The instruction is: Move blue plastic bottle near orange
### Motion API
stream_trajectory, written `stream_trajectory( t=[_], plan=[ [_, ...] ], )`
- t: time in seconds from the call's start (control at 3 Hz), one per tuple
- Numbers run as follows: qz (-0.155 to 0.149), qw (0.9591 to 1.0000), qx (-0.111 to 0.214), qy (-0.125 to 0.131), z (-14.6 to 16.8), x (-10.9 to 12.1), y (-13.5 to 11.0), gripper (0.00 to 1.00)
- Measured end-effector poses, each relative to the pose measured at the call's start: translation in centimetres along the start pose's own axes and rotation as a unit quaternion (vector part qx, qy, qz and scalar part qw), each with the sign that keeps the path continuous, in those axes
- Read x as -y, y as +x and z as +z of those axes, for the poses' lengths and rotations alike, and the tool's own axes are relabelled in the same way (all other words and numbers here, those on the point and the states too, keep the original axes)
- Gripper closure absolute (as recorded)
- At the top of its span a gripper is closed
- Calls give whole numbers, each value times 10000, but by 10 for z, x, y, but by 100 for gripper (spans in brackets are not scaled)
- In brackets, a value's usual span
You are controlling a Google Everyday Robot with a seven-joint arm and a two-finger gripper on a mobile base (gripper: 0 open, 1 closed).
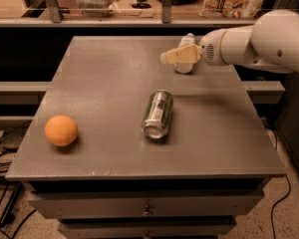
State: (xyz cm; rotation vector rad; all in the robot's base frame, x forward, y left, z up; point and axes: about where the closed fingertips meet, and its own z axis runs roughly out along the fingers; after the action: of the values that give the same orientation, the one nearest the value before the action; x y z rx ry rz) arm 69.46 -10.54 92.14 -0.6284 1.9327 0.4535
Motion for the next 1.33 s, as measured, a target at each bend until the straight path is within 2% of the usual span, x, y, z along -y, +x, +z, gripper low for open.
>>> stream_trajectory(
  t=[0.67, 1.0, 1.33],
  plan=[
    [325, 9991, 40, 284, 60, 18, 11, 0],
    [468, 9978, -82, 472, 83, 31, 23, 0],
    [630, 9955, -198, 687, 93, 46, 34, 14]
  ],
)
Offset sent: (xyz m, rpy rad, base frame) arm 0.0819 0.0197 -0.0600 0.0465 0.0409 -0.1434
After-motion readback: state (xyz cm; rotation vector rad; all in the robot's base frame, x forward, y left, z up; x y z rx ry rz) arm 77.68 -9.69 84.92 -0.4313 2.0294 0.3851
